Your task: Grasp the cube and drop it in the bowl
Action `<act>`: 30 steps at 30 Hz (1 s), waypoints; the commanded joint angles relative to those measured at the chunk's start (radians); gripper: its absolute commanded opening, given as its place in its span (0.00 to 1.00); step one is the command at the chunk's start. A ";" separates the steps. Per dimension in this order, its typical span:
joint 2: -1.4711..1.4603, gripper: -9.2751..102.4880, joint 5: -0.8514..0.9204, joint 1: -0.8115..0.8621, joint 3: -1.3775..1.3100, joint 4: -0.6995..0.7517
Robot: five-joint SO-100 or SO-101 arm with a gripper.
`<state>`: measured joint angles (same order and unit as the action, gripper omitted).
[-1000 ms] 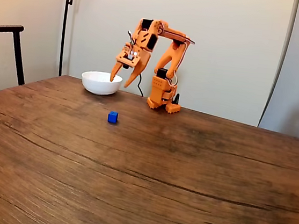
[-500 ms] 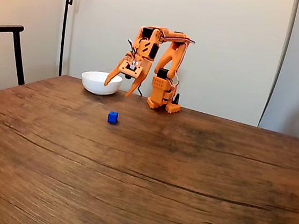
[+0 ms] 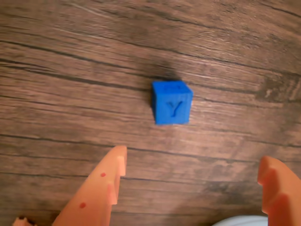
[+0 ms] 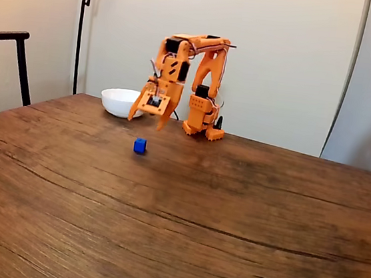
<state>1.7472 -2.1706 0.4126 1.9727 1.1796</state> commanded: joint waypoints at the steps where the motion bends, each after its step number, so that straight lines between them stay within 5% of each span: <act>1: -0.055 0.42 -0.029 0.021 -0.075 0.009; 30: -0.239 0.42 -0.097 0.029 -0.069 -0.106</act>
<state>1.5110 -2.2749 0.4372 1.9251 1.0845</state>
